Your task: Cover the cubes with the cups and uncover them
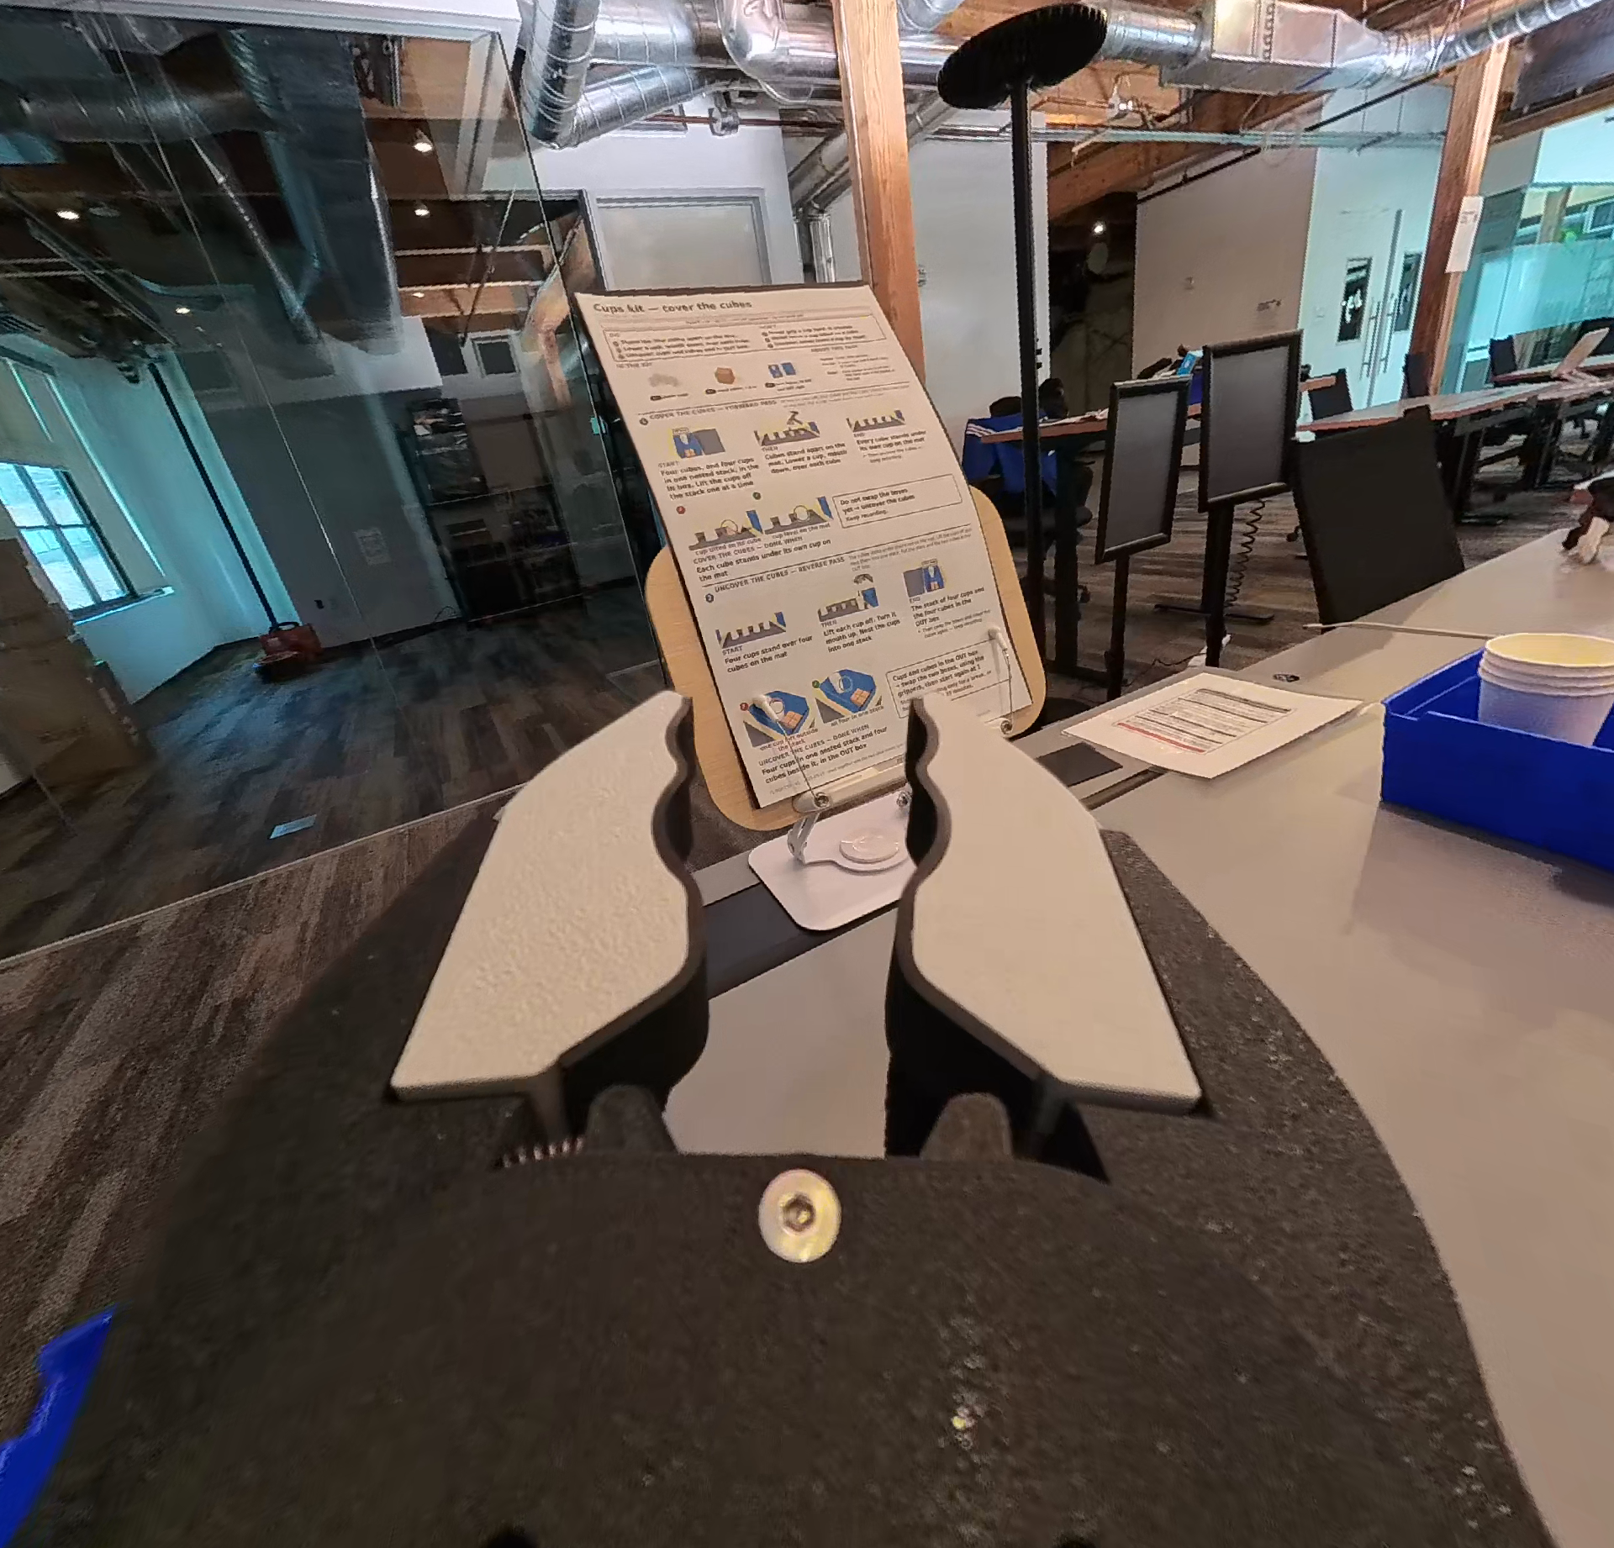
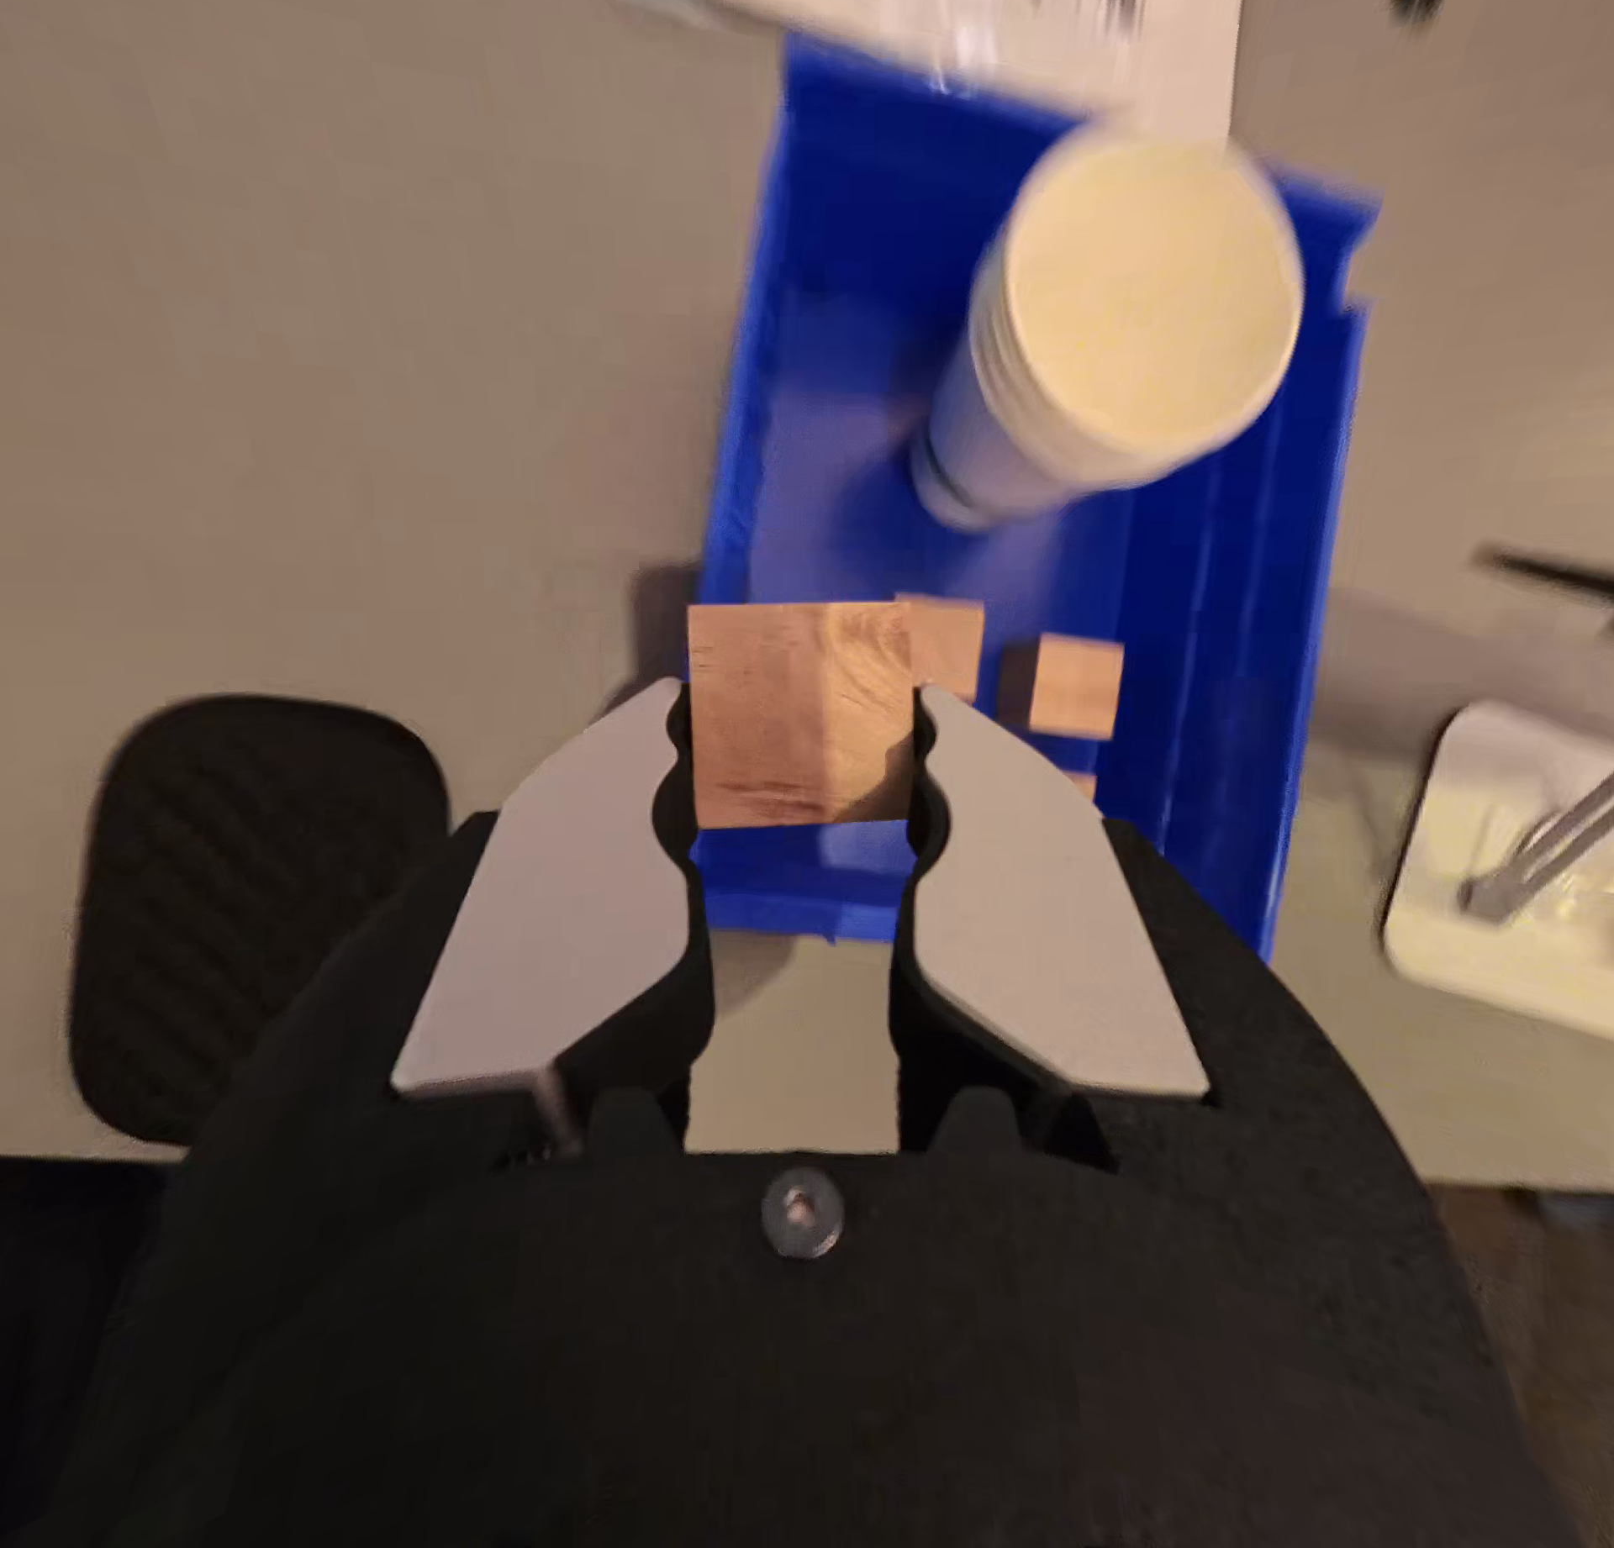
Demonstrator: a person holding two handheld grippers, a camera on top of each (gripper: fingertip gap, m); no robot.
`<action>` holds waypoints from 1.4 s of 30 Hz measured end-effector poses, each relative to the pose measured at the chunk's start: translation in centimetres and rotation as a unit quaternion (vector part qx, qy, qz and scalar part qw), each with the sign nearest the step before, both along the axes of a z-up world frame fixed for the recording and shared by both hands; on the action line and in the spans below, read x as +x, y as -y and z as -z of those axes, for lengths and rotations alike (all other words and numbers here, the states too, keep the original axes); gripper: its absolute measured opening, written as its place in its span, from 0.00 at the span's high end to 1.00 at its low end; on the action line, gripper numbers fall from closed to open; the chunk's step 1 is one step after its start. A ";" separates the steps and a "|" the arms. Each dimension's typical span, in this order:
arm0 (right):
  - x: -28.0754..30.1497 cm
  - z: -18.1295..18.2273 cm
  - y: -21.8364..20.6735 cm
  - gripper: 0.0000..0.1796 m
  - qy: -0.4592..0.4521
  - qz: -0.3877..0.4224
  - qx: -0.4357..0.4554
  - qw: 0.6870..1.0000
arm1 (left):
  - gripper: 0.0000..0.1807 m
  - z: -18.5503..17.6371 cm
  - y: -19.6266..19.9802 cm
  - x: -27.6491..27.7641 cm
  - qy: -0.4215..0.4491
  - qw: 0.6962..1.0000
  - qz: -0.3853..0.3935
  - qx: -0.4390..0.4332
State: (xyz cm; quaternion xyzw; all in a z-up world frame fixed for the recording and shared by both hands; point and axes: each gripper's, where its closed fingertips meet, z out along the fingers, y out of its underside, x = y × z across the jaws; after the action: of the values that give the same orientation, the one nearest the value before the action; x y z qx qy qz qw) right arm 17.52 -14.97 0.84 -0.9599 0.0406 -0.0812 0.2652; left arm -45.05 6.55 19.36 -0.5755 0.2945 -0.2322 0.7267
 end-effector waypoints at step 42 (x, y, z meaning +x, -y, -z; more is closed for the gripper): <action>5.6 15.4 5.1 0.72 -0.082 0.071 -0.222 0.969 | 0.75 -0.1 1.4 1.9 -0.027 0.999 0.022 0.018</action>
State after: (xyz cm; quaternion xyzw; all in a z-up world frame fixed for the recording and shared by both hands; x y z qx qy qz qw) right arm 23.16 -20.11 -14.54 -0.9928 0.1113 -0.0276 0.0343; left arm -43.11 5.13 19.44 -0.5620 0.3307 -0.2268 0.7234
